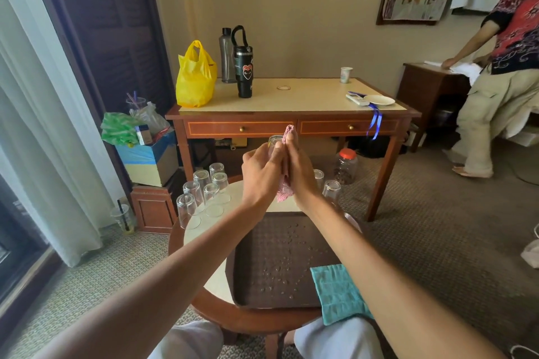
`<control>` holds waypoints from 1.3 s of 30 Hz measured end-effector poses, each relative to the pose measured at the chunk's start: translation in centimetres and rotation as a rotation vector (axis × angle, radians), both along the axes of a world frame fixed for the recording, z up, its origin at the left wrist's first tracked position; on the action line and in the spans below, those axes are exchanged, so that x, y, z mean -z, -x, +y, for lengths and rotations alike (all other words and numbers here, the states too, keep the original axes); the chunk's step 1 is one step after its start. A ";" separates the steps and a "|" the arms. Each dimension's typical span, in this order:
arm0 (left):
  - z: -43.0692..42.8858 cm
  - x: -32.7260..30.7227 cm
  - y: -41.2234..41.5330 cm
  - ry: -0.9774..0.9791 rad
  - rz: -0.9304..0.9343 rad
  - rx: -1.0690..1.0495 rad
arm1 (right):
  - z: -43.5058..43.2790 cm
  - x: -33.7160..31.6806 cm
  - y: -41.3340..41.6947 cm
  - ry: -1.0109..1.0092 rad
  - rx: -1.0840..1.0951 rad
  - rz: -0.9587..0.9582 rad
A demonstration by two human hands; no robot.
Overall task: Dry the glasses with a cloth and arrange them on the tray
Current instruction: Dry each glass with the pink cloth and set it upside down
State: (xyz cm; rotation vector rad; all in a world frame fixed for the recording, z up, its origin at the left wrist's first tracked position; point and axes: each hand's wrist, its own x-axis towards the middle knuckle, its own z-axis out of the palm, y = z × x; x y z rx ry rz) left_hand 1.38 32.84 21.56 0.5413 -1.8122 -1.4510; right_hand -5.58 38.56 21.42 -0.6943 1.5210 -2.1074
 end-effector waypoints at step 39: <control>-1.7 1.0 -1.6 -0.431 0.051 -0.053 | 0.6 2.0 -4.7 -0.314 0.009 0.176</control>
